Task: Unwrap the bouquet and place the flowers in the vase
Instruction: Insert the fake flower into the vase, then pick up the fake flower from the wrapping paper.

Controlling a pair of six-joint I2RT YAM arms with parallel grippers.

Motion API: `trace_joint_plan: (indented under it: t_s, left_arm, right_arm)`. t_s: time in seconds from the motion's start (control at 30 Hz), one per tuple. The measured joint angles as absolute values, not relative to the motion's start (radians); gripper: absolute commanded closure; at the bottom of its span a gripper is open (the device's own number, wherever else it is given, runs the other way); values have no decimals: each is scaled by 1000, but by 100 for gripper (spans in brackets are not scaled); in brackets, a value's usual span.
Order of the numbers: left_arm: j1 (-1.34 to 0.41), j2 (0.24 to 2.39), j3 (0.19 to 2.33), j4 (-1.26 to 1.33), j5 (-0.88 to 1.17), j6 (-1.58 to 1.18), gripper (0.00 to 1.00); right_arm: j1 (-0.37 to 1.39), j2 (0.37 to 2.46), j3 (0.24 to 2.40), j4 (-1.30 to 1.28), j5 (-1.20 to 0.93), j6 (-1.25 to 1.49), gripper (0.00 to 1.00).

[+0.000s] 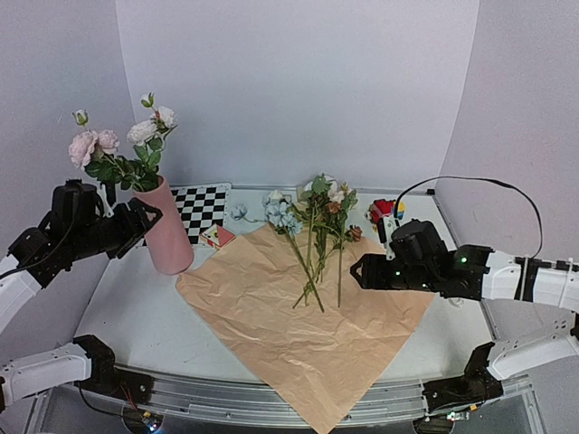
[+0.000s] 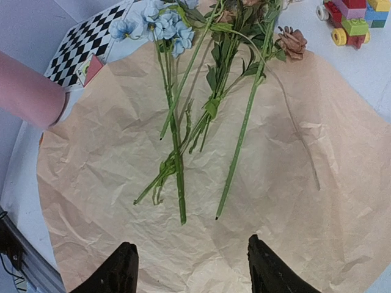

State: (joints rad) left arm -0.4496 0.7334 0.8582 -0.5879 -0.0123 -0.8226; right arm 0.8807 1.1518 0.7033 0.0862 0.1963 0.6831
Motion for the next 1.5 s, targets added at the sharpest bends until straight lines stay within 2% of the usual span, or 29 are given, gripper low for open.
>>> trace_joint_plan:
  t_s: [0.33,0.7,1.2,1.5]
  left_arm:
    - [-450,601,661,-601,183,-950,19]
    - [-450,498,548,-601,248,-1025,19]
    - [-472,600,464,-457,290,-1057,19]
    - [-732,779,464,-311,175,-1098,18]
  right_arm:
    - [829,1323,811,63,228,691,50]
    - [824,1627,1061,58,169,666,52]
    - [786,1964,1315,67,131,668,58]
    - [734,2066,1388,75,72,664,63]
